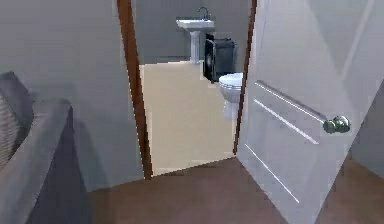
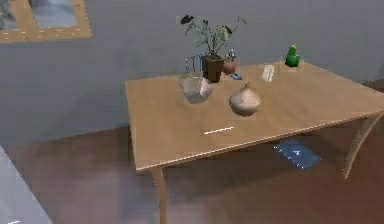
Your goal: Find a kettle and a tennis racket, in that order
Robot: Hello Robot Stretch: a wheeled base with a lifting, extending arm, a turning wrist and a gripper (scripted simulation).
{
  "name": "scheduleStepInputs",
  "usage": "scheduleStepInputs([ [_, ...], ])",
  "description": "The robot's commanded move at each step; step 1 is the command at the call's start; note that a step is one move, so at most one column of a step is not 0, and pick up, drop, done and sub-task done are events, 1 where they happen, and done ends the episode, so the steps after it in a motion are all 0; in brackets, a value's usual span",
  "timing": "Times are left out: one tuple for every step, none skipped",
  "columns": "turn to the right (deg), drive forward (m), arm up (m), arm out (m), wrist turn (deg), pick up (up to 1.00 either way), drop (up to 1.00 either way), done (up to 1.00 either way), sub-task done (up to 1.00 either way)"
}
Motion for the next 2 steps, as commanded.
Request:
scheduleStepInputs([
  [0.0, 1.0, 0.0, 0.0, 0.0, 0.0, 0.0, 0.0, 0.0],
  [-9.0, 0.0, 0.0, 0.0, 0.0, 0.0, 0.0, 0.0, 0.0],
])
